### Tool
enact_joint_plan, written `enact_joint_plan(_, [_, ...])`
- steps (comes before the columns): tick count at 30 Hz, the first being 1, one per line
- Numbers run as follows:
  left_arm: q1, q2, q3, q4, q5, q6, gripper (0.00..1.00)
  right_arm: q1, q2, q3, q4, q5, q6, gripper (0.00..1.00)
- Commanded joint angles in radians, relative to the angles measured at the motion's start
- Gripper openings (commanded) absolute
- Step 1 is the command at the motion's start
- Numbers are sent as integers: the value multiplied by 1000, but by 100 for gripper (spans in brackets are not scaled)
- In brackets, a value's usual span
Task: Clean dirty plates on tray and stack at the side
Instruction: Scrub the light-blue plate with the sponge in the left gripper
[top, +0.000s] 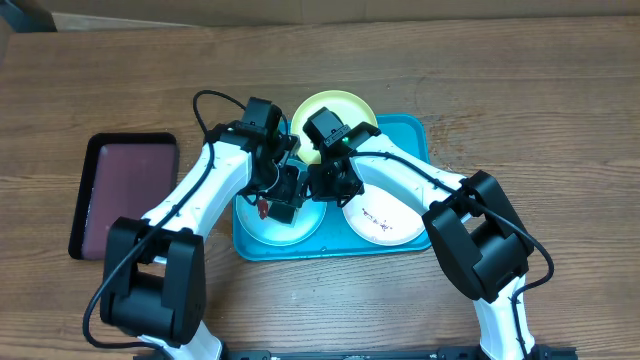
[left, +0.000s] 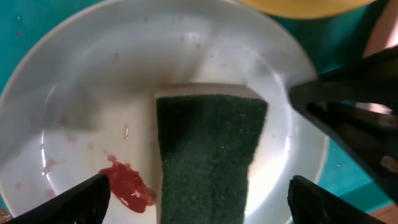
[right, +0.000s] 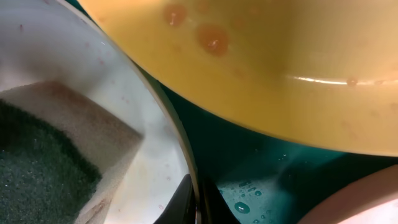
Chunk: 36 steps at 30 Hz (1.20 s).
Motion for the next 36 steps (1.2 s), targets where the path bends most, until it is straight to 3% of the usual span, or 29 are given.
enact_joint_plan(1, [-14,52,-5,6,-14,26,89,8,9,-7,0,16,-3,4])
enact_joint_plan(10, [-13,74,-5,14,37,26,89,8,9,-7,8,16,-3,4])
enact_joint_plan(21, [-14,74,-5,8,40,37,81,8,9,-7,7,16,-3,4])
enact_joint_plan(36, [-32,74,-6,-9,31,37,82,8,9,-7,5,16,-3,4])
